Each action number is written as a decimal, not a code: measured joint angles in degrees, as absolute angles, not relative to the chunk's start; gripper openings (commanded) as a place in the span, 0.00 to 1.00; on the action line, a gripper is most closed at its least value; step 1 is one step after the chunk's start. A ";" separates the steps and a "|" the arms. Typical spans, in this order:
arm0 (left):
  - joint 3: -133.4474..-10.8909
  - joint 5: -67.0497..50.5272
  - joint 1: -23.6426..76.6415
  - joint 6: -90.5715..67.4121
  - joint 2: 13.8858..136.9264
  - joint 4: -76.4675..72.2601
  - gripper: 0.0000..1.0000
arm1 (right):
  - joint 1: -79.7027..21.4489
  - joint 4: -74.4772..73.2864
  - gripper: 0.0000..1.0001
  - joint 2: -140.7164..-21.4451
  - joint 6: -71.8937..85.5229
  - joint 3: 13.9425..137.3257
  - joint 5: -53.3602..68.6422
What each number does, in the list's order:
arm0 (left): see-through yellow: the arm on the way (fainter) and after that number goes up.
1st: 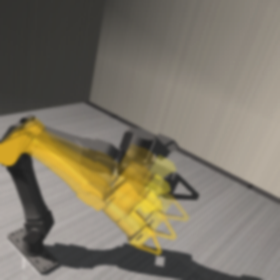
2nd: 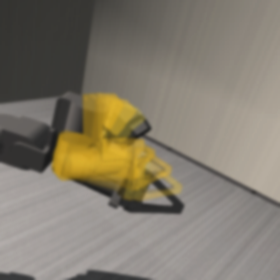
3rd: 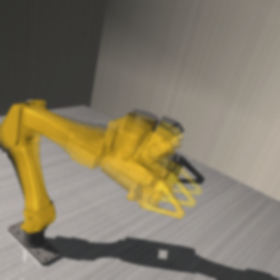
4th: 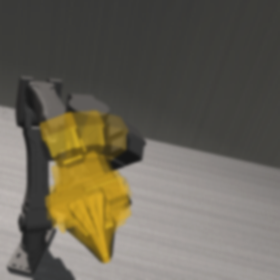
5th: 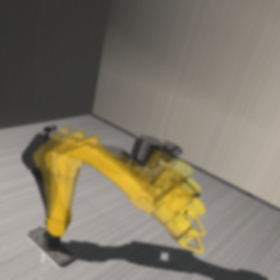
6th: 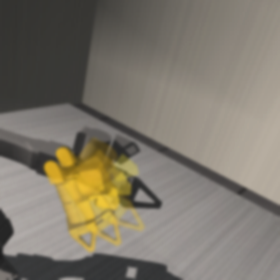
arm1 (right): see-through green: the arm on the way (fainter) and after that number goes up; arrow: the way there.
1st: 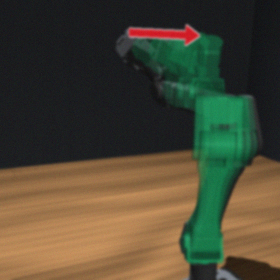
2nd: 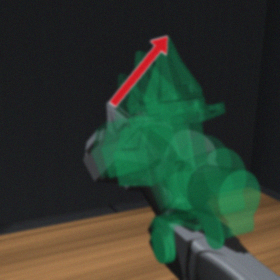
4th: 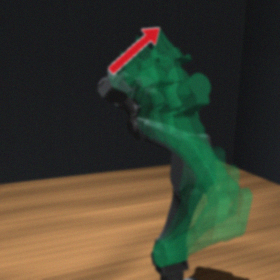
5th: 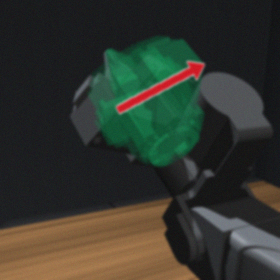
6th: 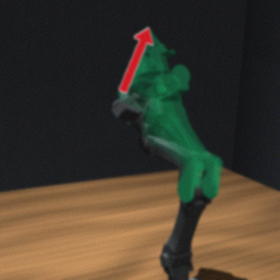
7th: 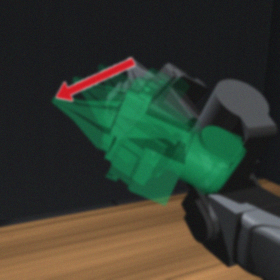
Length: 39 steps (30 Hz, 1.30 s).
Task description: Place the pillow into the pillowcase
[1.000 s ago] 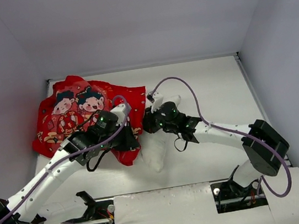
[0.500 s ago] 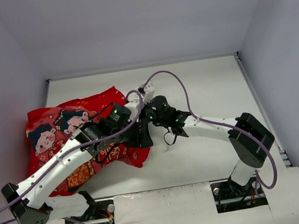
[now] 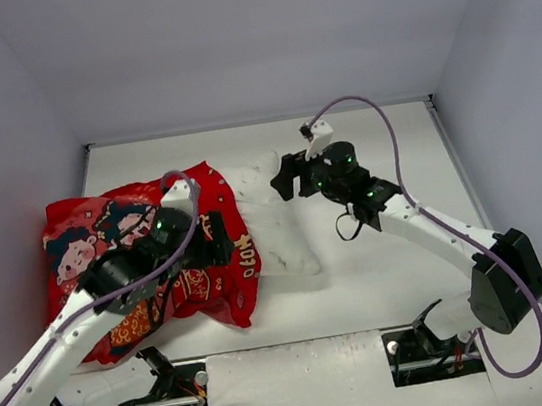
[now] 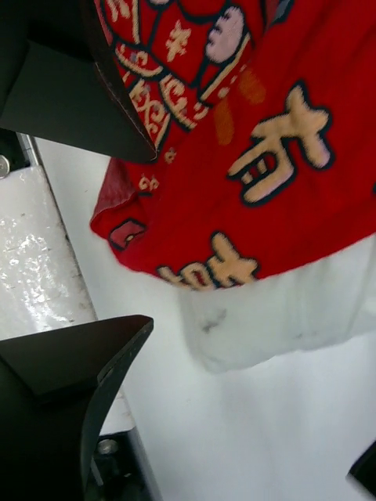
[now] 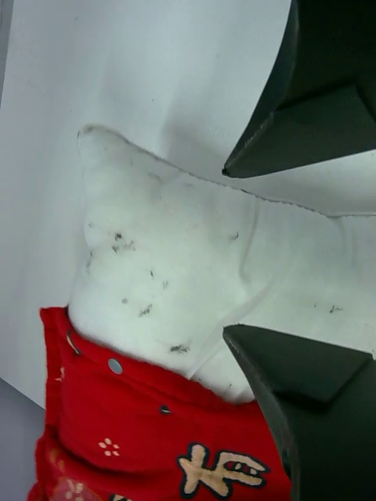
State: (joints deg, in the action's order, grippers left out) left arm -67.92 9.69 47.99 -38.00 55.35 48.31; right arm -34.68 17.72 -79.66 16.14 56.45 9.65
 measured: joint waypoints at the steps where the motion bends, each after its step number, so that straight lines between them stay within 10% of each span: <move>1: -69.12 9.72 46.44 -37.71 57.14 49.01 0.75 | -33.36 17.43 0.79 -79.09 16.16 56.42 10.11; 25: -102.65 12.29 29.21 -27.68 105.95 48.21 0.74 | -29.23 14.90 0.86 -102.08 16.43 67.70 25.32; 28: -103.63 11.68 28.27 -28.01 108.16 48.25 0.32 | -29.21 15.66 0.76 -103.18 16.45 67.70 26.55; 30: -104.97 10.55 27.70 -27.68 109.30 48.23 0.00 | -29.21 16.75 0.46 -103.74 16.38 67.70 27.68; 31: -105.51 9.96 27.62 -27.62 109.62 48.23 0.00 | -29.23 17.41 0.08 -103.90 16.38 67.64 28.36; 32: -106.08 9.26 27.62 -27.05 109.80 48.25 0.00 | -29.26 17.98 0.00 -103.94 16.12 67.57 28.99; 39: -108.99 -0.75 27.97 -23.64 107.31 44.49 0.00 | -29.45 21.93 0.00 -103.92 18.13 66.98 34.96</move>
State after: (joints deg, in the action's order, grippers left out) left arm -108.99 -0.75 27.97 -23.64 107.31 44.49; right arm -29.45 21.93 -103.92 18.13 66.98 34.96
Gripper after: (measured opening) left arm 0.037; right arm 0.049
